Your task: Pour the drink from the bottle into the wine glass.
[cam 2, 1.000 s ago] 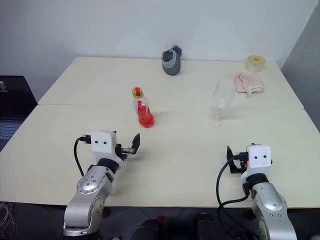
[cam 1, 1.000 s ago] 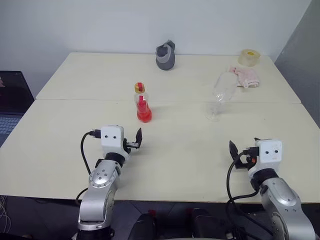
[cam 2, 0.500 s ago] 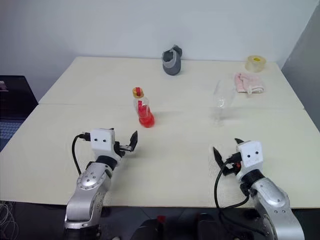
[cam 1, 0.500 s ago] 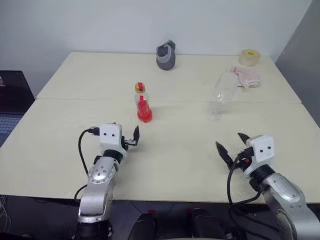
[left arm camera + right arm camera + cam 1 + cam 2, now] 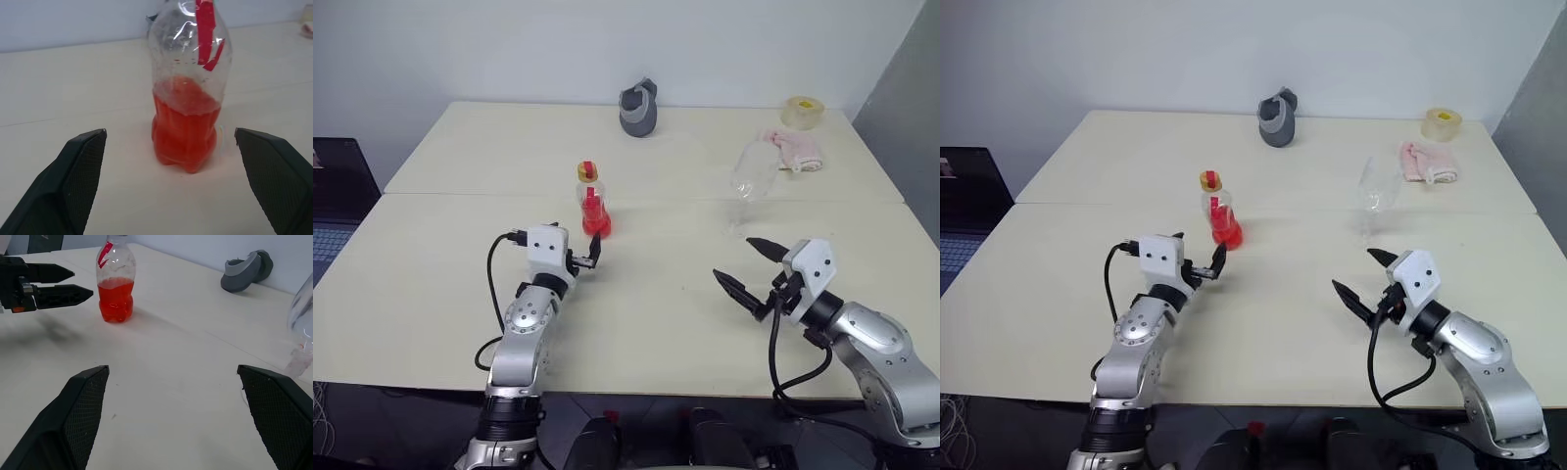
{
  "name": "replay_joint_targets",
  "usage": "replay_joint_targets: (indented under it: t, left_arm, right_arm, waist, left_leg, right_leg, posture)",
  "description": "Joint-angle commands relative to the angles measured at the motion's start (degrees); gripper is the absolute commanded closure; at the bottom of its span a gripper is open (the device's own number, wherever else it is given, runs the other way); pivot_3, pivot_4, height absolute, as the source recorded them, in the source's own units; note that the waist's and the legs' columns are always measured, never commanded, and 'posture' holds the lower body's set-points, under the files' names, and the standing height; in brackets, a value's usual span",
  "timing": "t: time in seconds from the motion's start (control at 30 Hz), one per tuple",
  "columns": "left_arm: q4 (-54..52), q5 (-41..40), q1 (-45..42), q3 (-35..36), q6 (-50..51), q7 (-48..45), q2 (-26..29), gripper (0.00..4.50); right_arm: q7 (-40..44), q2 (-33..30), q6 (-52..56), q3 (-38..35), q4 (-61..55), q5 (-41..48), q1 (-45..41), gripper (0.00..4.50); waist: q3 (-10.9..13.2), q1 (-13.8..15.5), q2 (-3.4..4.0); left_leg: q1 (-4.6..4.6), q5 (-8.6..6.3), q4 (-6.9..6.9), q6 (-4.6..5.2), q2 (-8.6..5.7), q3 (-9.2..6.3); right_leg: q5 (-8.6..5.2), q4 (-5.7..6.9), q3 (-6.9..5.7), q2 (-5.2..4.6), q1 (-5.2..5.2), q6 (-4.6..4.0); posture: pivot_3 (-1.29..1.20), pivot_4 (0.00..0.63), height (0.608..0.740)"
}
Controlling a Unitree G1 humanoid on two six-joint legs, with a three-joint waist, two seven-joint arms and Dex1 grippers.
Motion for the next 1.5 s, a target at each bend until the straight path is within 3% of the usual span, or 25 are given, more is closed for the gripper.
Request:
replay_joint_targets:
  t: [0.03, 0.6, 1.2, 1.5]
  left_arm:
    - [0.5, -0.3, -1.3, -0.3, -1.9, -0.6, -0.4, 0.01]
    - [18.5, -0.5, -13.4, 0.4, -10.7, -2.9, -1.1, 0.01]
    - [42.9, 0.8, -26.9, 2.9, -26.1, 1.4, -2.7, 0.01]
    - [49.0, -0.8, -29.4, 4.2, -30.9, 1.1, -3.2, 0.01]
  right_arm:
    - [-0.1, -0.2, -1.1, 0.0, -1.9, 0.7, -0.6, 0.0]
    - [-1.8, -0.6, 1.3, -0.2, -5.6, 1.3, 1.4, 0.0]
    - [-3.9, -1.7, 2.3, -0.2, -7.0, -0.3, 3.9, 0.0]
    - [-4.2, -1.8, 2.0, -0.5, -6.6, -0.1, 4.3, 0.0]
  waist:
    - [0.0, 0.0, 0.0]
    - [0.0, 0.0, -0.01]
    - [0.0, 0.0, -0.04]
    - [0.0, 0.0, -0.04]
  left_leg:
    - [0.0, 0.0, 0.0, 0.0, 0.0, 0.0]
    - [-0.02, 0.02, 0.04, -0.03, -0.04, -0.01]
    - [-0.04, 0.02, 0.06, -0.04, -0.07, -0.02]
    - [-0.04, 0.03, 0.07, -0.05, -0.08, -0.02]
  right_leg:
    - [0.0, 0.01, 0.0, 0.01, 0.0, 0.0]
    - [0.0, 0.01, -0.01, 0.01, -0.01, 0.0]
    - [0.0, 0.02, -0.04, 0.01, -0.02, 0.01]
    - [0.01, 0.03, -0.04, 0.01, -0.02, 0.01]
  posture:
    - [0.0, 0.15, 0.74]
    - [0.0, 0.15, 0.74]
    - [0.0, 0.15, 0.74]
    - [0.0, 0.15, 0.74]
